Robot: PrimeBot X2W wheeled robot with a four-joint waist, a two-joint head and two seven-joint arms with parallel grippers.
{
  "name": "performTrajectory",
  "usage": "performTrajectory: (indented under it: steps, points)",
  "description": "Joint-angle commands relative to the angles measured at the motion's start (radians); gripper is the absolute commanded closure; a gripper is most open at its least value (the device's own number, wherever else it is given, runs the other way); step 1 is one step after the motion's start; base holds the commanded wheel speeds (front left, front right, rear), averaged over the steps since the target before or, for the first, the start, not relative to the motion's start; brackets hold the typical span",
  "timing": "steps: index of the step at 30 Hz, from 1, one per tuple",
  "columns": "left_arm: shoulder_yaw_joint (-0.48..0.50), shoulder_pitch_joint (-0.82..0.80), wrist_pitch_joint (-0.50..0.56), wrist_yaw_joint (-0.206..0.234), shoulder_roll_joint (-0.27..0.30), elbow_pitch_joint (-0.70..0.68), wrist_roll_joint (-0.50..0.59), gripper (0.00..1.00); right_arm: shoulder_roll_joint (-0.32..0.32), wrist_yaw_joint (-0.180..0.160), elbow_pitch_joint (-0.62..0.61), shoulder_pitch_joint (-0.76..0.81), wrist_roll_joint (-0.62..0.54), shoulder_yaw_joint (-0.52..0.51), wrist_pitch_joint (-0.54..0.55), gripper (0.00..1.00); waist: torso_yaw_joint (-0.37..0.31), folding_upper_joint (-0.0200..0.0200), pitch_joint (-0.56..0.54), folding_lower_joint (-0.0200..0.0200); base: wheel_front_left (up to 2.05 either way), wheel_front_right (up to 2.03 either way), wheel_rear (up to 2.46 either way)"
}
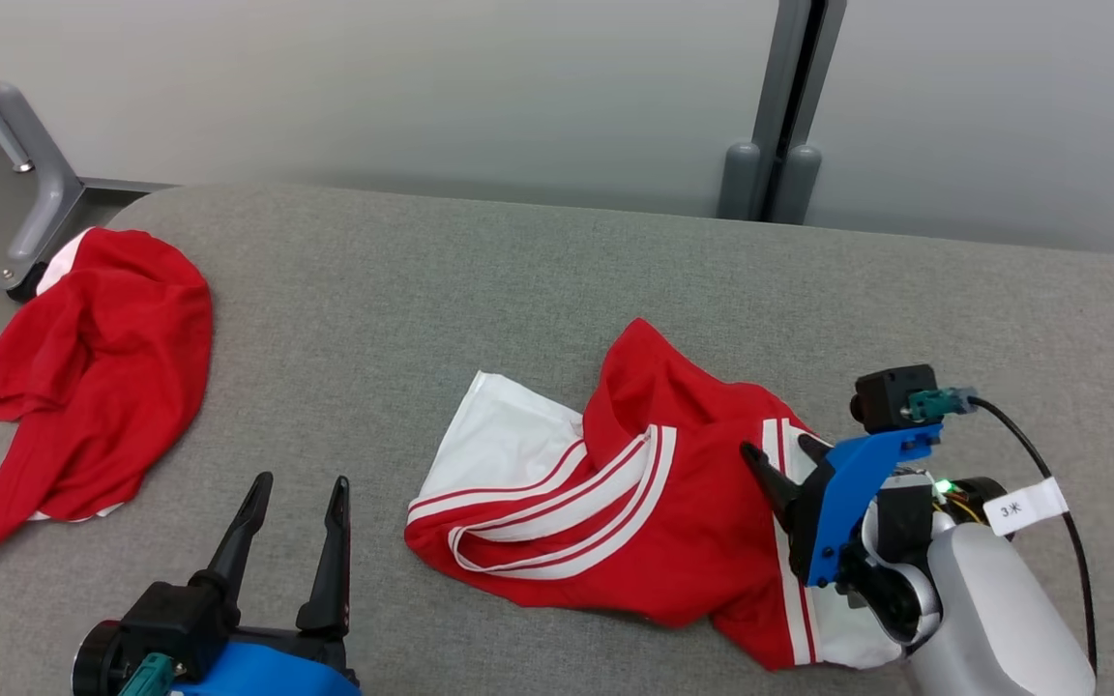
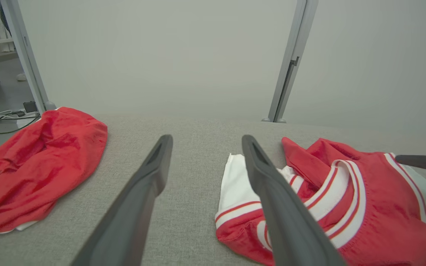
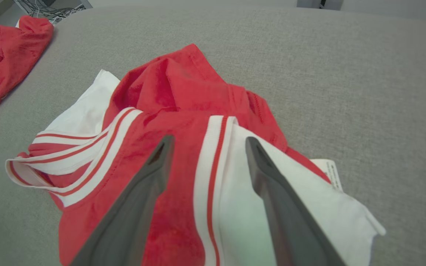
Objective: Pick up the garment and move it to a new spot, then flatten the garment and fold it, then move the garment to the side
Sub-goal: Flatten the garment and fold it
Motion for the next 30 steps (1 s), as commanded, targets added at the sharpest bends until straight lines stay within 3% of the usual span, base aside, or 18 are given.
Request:
performTrajectory:
  steps: [1, 9, 10, 11, 13, 20, 30]
  points:
    - [0.003, -0.020, -0.008, 0.004, 0.001, 0.002, -0.002, 0.00, -0.004, 0.000, 0.021, -0.021, -0.003, 0.012, -0.001, 0.00, 0.009, -0.0001, 0.010, -0.0001, 0.00, 0.00, 0.00]
    - [-0.004, -0.026, -0.024, 0.001, -0.002, 0.013, -0.015, 0.00, -0.004, 0.000, 0.133, -0.070, 0.025, 0.075, -0.022, 0.00, 0.018, -0.0001, 0.013, -0.0001, 0.00, 0.00, 0.00]
    - [-0.005, -0.027, -0.025, 0.000, -0.001, 0.014, -0.017, 0.00, -0.004, 0.000, 0.140, -0.073, 0.032, 0.082, -0.026, 0.24, 0.018, -0.0001, 0.011, -0.0001, 0.00, 0.00, 0.00]
    - [-0.006, -0.027, -0.024, 0.000, -0.001, 0.015, -0.018, 0.00, -0.005, 0.000, 0.149, -0.076, 0.040, 0.092, -0.030, 0.54, 0.018, -0.0001, 0.010, -0.0001, 0.00, 0.00, 0.00]
    - [-0.009, -0.027, -0.024, -0.001, 0.000, 0.017, -0.018, 0.00, -0.004, 0.000, 0.163, -0.087, 0.053, 0.114, -0.043, 1.00, 0.019, -0.0001, 0.005, -0.0001, 0.00, 0.00, 0.00]
    - [-0.018, -0.026, -0.019, -0.003, 0.003, 0.026, -0.028, 0.00, -0.004, 0.000, 0.197, -0.127, 0.081, 0.170, -0.086, 1.00, 0.026, -0.0001, -0.010, -0.0001, 0.00, 0.00, 0.00]
    - [-0.026, -0.026, -0.033, -0.003, 0.008, 0.020, -0.033, 0.00, -0.004, 0.000, 0.102, -0.307, 0.122, 0.299, -0.241, 1.00, 0.035, -0.0001, -0.025, -0.0001, 0.00, 0.00, 0.00]
